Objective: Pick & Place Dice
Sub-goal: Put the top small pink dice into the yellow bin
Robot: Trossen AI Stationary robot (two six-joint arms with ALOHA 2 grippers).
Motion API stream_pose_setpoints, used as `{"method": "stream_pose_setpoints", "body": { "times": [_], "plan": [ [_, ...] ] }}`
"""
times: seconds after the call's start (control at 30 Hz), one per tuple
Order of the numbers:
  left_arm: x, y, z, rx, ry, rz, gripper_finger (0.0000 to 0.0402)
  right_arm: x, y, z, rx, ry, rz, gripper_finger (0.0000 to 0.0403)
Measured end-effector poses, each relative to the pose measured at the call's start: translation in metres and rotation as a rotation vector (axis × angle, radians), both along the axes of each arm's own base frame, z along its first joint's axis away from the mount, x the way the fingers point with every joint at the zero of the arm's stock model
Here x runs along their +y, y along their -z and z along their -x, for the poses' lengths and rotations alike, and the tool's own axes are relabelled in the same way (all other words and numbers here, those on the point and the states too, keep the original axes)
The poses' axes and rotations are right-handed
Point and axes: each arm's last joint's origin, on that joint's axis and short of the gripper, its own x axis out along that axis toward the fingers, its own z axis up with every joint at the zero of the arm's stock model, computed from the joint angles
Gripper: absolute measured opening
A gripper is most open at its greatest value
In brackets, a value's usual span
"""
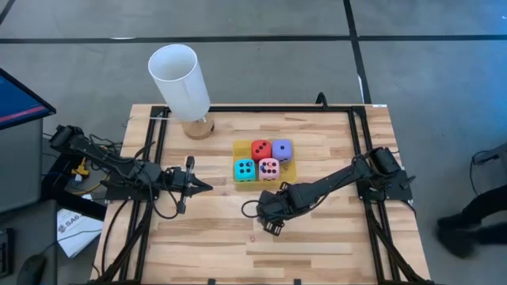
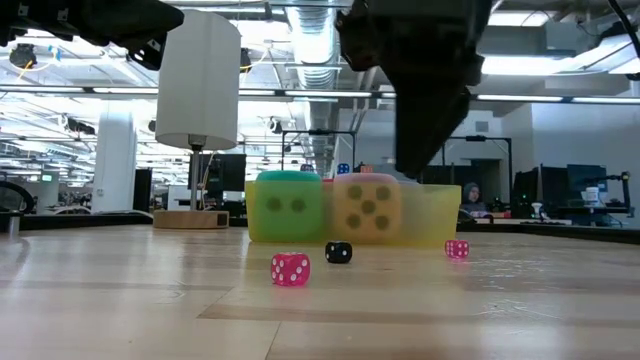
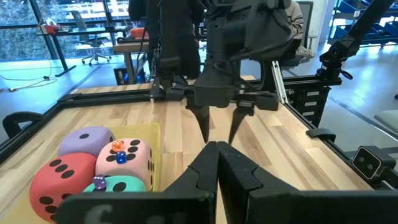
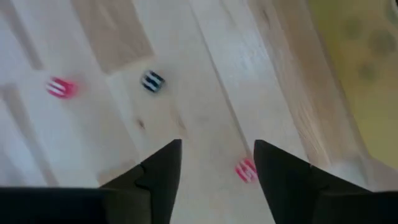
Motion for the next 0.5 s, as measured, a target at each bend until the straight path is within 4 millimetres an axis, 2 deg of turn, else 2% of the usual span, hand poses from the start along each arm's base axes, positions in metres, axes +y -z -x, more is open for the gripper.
{"method": "stream_pose_setpoints", "body": {
  "times": [0.1, 0.33, 0.5],
  "plan": [
    [0.0, 0.0, 0.0, 0.0, 0.0, 0.0, 0.0, 0.001, -0.001, -0.004, -0.043, 0.033, -0.025, 0.0205],
    [0.0, 0.0, 0.0, 0.0, 0.0, 0.0, 0.0, -0.015, 0.003, 0.006, 0.041, 0.426, -0.031, 0.0201],
    [0.0, 0.0, 0.0, 0.0, 0.0, 0.0, 0.0, -0.022, 0.016, 0.009, 0.054, 0.455, -0.029, 0.0191]
  ]
}}
